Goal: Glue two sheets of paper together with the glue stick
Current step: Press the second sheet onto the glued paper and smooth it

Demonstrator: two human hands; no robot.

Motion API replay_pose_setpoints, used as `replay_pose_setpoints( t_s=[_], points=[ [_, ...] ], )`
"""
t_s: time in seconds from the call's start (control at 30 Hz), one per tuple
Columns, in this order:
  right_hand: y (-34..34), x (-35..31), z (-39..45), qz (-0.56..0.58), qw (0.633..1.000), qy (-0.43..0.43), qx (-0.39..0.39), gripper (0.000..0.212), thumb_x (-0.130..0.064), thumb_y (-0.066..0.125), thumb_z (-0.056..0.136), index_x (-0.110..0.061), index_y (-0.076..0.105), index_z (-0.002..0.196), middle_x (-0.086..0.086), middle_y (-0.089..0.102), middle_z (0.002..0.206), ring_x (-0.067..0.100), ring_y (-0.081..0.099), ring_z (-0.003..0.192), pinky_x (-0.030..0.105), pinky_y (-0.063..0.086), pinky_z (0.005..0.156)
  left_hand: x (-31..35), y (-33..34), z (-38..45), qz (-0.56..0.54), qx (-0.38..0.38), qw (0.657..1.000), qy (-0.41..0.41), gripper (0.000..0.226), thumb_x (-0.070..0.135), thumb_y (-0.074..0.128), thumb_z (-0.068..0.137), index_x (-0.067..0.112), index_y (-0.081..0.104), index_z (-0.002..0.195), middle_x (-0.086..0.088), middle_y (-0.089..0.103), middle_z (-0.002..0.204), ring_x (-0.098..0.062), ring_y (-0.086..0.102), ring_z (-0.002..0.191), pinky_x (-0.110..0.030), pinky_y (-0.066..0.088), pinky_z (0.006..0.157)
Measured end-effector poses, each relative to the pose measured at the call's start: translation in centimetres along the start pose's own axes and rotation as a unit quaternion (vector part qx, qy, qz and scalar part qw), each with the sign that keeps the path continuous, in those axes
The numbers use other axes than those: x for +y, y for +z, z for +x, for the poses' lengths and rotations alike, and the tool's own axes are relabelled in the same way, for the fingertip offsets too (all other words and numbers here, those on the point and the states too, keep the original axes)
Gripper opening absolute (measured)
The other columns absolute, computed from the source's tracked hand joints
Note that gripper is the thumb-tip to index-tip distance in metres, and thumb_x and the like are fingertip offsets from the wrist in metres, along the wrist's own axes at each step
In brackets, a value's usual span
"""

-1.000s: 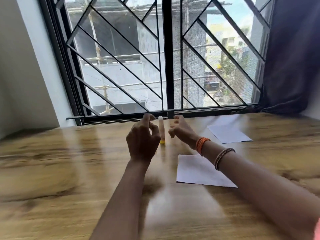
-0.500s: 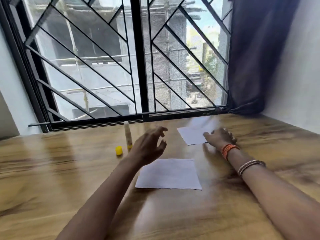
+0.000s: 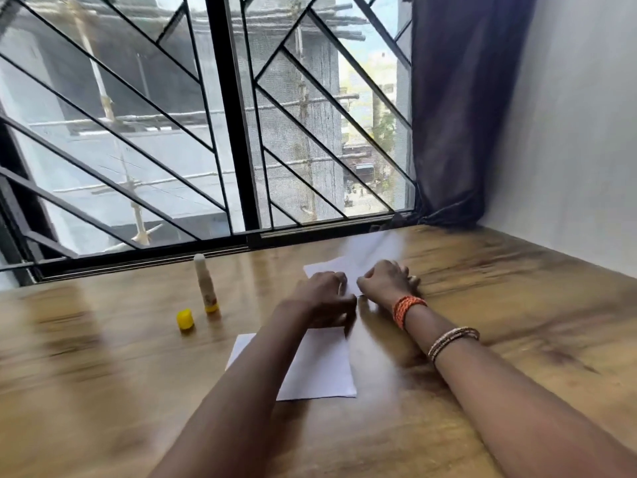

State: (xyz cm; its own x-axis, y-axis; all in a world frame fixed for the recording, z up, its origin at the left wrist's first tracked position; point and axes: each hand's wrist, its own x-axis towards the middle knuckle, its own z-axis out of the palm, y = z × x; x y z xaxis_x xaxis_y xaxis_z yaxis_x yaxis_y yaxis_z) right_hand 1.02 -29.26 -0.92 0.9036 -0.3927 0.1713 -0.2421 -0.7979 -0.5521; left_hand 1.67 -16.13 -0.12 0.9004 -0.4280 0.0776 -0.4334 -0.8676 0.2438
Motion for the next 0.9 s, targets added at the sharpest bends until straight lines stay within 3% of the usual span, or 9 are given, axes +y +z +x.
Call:
replay_pose_setpoints(
  t_s=[0.13,0.27,0.43,0.53,0.63,0.7,0.77,0.83,0.9],
  points=[
    [0.3,-0.6,-0.5,-0.017,1.000,-0.008,0.014,0.057,-0.037,0.060,0.082,-0.006,0.042,0.125,0.018,0.047,0.135,0.037,0.039,0.127,0.044,0.032,0.102,0.1,0.2,-0.2,-0.046,0.006,0.999,-0.019,0.085,0.051,0.038,0.065,0.020,0.027,0.144,-0.007,0.056,0.133,-0.028,0.048,0.125,-0.044,0.038,0.103],
    [-0.2,-1.1,-1.2,0.021,0.999,-0.036,0.032,0.055,-0.032,0.061,0.084,-0.001,0.037,0.123,0.021,0.056,0.125,0.039,0.054,0.116,0.041,0.044,0.090,0.4,-0.2,-0.5,-0.109,0.010,0.994,-0.004,0.091,0.047,0.038,0.065,0.018,0.015,0.148,-0.005,0.070,0.107,-0.028,0.056,0.112,-0.043,0.043,0.097],
    [-0.6,-1.1,-1.4,0.076,0.997,-0.002,-0.015,0.057,-0.040,0.064,0.078,-0.002,0.050,0.117,0.017,0.061,0.121,0.034,0.057,0.112,0.036,0.044,0.088,0.2,0.2,-1.4,-0.152,0.015,0.988,-0.004,0.088,0.031,0.038,0.063,0.017,0.018,0.147,-0.010,0.065,0.113,-0.031,0.056,0.109,-0.044,0.044,0.097],
    [-1.2,-0.8,-0.9,0.175,0.981,0.014,-0.080,0.043,-0.037,0.069,0.070,-0.004,0.060,0.095,0.012,0.068,0.099,0.031,0.064,0.094,0.033,0.049,0.073,0.3,0.2,-1.7,-0.184,0.026,0.983,-0.001,0.074,0.025,0.044,0.073,0.012,0.026,0.144,-0.008,0.060,0.124,-0.029,0.056,0.109,-0.037,0.045,0.096],
    [-1.9,0.0,-0.1,0.281,0.954,0.025,-0.100,0.047,-0.030,0.073,0.062,0.000,0.065,0.097,0.014,0.069,0.098,0.030,0.066,0.085,0.035,0.053,0.068,-0.4,-1.0,-1.8,-0.271,0.152,0.951,0.000,0.060,0.012,0.052,0.081,0.010,0.033,0.138,-0.012,0.057,0.125,-0.030,0.059,0.094,-0.037,0.049,0.085],
    [-2.6,0.4,-0.1,0.330,0.938,0.004,-0.108,0.033,-0.014,0.072,0.074,0.005,0.065,0.099,0.013,0.065,0.093,0.025,0.062,0.076,0.030,0.052,0.064,-1.5,-2.1,-1.9,-0.301,0.250,0.920,-0.020,0.058,0.017,0.054,0.081,0.010,0.037,0.135,-0.012,0.057,0.123,-0.028,0.058,0.093,-0.044,0.050,0.087],
    [-3.5,0.6,-0.3,0.374,0.913,-0.024,-0.163,0.021,-0.006,0.070,0.080,0.003,0.064,0.098,0.014,0.063,0.090,0.020,0.059,0.068,0.026,0.050,0.055,-2.3,-2.8,-2.3,-0.292,0.300,0.908,-0.034,0.056,0.025,0.057,0.081,0.010,0.041,0.132,-0.012,0.057,0.122,-0.028,0.056,0.105,-0.045,0.047,0.094],
    [-4.3,0.4,-0.8,0.392,0.890,-0.060,-0.224,0.022,-0.008,0.071,0.080,0.000,0.064,0.099,0.012,0.065,0.088,0.020,0.061,0.070,0.025,0.053,0.056,-3.1,-3.2,-2.8,-0.292,0.295,0.909,-0.042,0.054,0.034,0.061,0.080,0.008,0.049,0.125,-0.013,0.060,0.119,-0.027,0.056,0.109,-0.041,0.046,0.094],
    [-4.8,0.0,-1.0,0.379,0.886,-0.088,-0.252,0.027,-0.011,0.074,0.079,0.000,0.065,0.102,0.010,0.068,0.089,0.020,0.064,0.075,0.025,0.056,0.061,-3.5,-3.6,-3.4,-0.322,0.273,0.905,-0.048,0.050,0.044,0.065,0.076,0.002,0.060,0.104,-0.015,0.066,0.099,-0.022,0.060,0.089,-0.039,0.048,0.079]
  ],
)
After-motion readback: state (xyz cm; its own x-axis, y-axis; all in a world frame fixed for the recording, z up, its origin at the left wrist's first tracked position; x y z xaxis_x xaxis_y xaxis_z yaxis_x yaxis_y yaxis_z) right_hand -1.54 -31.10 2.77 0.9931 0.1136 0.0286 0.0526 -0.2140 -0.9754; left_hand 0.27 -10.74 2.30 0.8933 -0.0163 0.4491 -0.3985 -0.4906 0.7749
